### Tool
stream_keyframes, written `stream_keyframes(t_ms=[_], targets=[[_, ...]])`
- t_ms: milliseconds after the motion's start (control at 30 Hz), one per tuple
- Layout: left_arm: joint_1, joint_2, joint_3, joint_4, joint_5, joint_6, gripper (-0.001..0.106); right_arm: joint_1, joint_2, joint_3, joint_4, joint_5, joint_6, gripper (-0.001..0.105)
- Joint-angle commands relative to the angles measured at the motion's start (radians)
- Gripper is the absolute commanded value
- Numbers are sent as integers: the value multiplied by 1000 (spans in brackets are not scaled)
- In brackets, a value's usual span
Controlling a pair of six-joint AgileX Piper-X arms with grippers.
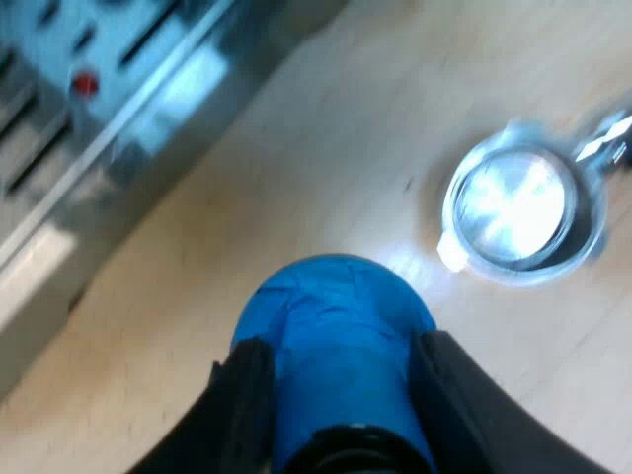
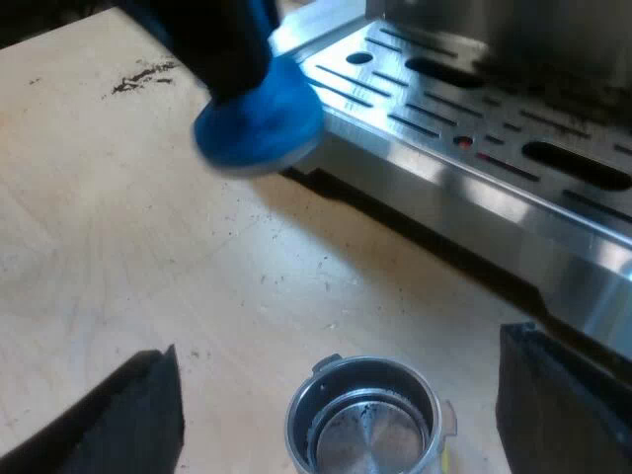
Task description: Grind coffee beans and then tamp
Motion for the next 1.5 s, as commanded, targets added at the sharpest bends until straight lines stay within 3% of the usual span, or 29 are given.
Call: stream_keyframes(t_ms=[33,300,400,600,833,1067,1500], targets=[[35,-47,62,-4,-21,-20,0,1,0,-8,-14,-1,-18,67],[183,-135,206,-42,-12,-35,0,1,84,-37,-46,-4,-40,67],[256,-156,249,-63,29,-25,0,1,139,-42,-80,-4,-40,67],[375,-157,293,-98,33,-5,0,1,246,-45,-216,-9,-40,67],[499,-157,321,-169,19,46,0,1,354,-79,-229,-32,-40,67],[556,-120,327,-201,22,63,0,1,396,-101,-231,-32,-38,67],[558,27,327,-204,27,80,0,1,396,-101,-231,-32,-27,67]])
